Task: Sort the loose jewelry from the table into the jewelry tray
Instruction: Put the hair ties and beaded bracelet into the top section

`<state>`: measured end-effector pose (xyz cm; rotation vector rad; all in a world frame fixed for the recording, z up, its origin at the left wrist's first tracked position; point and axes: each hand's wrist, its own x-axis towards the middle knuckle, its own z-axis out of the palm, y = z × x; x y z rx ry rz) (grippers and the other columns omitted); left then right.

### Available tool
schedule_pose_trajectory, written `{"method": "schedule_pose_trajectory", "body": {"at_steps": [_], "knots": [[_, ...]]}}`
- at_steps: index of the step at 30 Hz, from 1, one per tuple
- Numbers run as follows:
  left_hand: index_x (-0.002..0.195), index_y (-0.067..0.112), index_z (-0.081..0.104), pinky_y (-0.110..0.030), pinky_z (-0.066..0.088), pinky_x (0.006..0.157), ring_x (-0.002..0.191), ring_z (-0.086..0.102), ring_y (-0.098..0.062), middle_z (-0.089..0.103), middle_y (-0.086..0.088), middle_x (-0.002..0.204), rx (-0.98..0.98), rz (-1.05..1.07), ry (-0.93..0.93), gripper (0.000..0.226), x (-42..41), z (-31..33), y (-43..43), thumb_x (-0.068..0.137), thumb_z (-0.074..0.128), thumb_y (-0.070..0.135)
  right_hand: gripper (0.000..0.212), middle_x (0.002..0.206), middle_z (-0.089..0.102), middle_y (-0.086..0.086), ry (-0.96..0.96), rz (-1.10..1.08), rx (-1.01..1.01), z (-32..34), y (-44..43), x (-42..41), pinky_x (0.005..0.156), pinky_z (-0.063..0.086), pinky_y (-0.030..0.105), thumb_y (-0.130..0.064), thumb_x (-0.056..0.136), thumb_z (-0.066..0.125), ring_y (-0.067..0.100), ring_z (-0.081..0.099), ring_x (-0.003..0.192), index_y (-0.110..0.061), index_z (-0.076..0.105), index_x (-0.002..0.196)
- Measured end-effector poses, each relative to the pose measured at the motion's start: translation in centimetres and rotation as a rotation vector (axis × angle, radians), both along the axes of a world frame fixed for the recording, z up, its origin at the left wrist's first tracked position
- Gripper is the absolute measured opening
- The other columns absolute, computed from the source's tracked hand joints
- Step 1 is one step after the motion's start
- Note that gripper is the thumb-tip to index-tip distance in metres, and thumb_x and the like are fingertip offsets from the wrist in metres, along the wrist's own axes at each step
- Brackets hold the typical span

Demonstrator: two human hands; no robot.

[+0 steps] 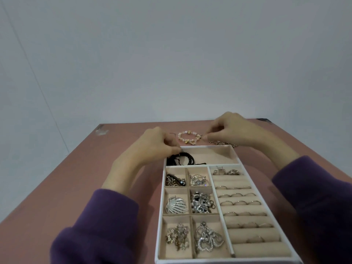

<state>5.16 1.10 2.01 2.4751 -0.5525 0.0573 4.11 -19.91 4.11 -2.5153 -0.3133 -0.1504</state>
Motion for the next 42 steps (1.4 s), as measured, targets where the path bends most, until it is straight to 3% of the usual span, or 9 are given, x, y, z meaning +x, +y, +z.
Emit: {"method": "schedule_pose_trajectory", "body": {"at_steps": [5, 12, 16, 20, 25, 30, 33, 37, 42], "knots": [[0.082, 0.024, 0.072, -0.008, 0.038, 0.056, 0.066, 0.056, -0.003, 0.068, 0.005, 0.075, -0.115, 0.085, -0.139, 0.013, 0.4, -0.6, -0.4, 0.085, 0.06, 0.02, 0.009, 0.077, 0.066, -0.003, -0.1, -0.093, -0.054, 0.1, -1.3, 2.9, 0.059, 0.038, 0.007, -0.016, 0.082, 0.067, 0.009, 0.056, 0.074, -0.017, 0.074, 0.086], [0.081, 0.026, 0.071, -0.023, 0.043, 0.064, 0.072, 0.057, -0.011, 0.068, 0.004, 0.08, -0.161, 0.157, -0.204, 0.013, 0.6, -0.8, -0.3, 0.083, 0.06, 0.019, 0.035, 0.09, 0.049, -0.003, -0.128, 0.065, -0.481, -1.6, 1.1, 5.6, 0.072, 0.035, 0.027, -0.009, 0.083, 0.055, 0.011, 0.044, 0.092, -0.028, 0.068, 0.109], [0.08, 0.027, 0.07, -0.024, 0.043, 0.068, 0.071, 0.057, -0.011, 0.067, 0.006, 0.078, -0.172, 0.165, -0.192, 0.014, 0.6, -0.7, -0.3, 0.083, 0.059, 0.019, 0.024, 0.098, 0.053, 0.001, -0.173, 0.085, -0.595, -2.1, 1.6, 6.2, 0.073, 0.033, 0.028, -0.01, 0.084, 0.057, 0.016, 0.044, 0.106, -0.02, 0.072, 0.1], [0.08, 0.026, 0.07, -0.025, 0.045, 0.07, 0.074, 0.058, -0.014, 0.067, 0.005, 0.078, -0.187, 0.178, -0.197, 0.013, 0.5, -0.6, -0.3, 0.083, 0.058, 0.02, 0.018, 0.092, 0.049, 0.0, -0.207, 0.103, -0.628, -2.3, 1.6, 6.8, 0.072, 0.033, 0.028, -0.016, 0.086, 0.057, 0.014, 0.04, 0.096, -0.02, 0.07, 0.097], [0.079, 0.024, 0.071, -0.028, 0.045, 0.072, 0.071, 0.056, -0.015, 0.059, 0.009, 0.069, -0.224, 0.191, -0.206, 0.014, 0.4, -0.5, -0.2, 0.082, 0.059, 0.017, 0.011, 0.085, 0.057, -0.004, -0.273, 0.044, -0.269, -2.2, 1.6, 7.9, 0.072, 0.041, 0.03, -0.014, 0.086, 0.056, 0.01, 0.047, 0.079, -0.017, 0.066, 0.089], [0.088, 0.023, 0.07, -0.026, 0.042, 0.07, 0.068, 0.053, -0.012, 0.056, 0.015, 0.068, -0.264, 0.216, -0.221, 0.015, 0.8, -0.7, -0.1, 0.083, 0.057, 0.018, 0.007, 0.077, 0.065, 0.001, -0.258, 0.006, 0.135, 0.6, 1.9, 6.1, 0.062, 0.044, 0.015, -0.012, 0.087, 0.057, 0.009, 0.057, 0.064, -0.015, 0.063, 0.087], [0.091, 0.023, 0.07, -0.029, 0.046, 0.073, 0.069, 0.053, -0.015, 0.057, 0.014, 0.071, -0.275, 0.225, -0.234, 0.018, 0.9, -0.8, -0.1, 0.084, 0.055, 0.016, 0.006, 0.074, 0.068, 0.01, -0.212, 0.017, 0.238, 2.3, 1.7, 3.8, 0.06, 0.053, 0.028, -0.01, 0.088, 0.057, 0.014, 0.061, 0.061, -0.011, 0.063, 0.088], [0.093, 0.022, 0.069, -0.029, 0.047, 0.074, 0.07, 0.054, -0.015, 0.059, 0.011, 0.073, -0.277, 0.229, -0.234, 0.017, 0.8, -0.8, -0.1, 0.084, 0.056, 0.017, 0.006, 0.067, 0.067, 0.014, -0.14, 0.062, 0.288, 2.2, 2.0, 0.9, 0.055, 0.055, 0.026, -0.006, 0.089, 0.058, 0.018, 0.063, 0.055, -0.008, 0.064, 0.087], [0.094, 0.022, 0.069, -0.025, 0.042, 0.071, 0.071, 0.053, -0.012, 0.061, 0.006, 0.079, -0.279, 0.242, -0.239, 0.017, 0.8, -0.9, 0.0, 0.086, 0.055, 0.017, 0.006, 0.07, 0.068, 0.018, 0.019, 0.08, 0.453, 0.4, 2.9, -1.1, 0.065, 0.059, 0.032, -0.003, 0.089, 0.058, 0.025, 0.067, 0.06, -0.004, 0.064, 0.09]]}}
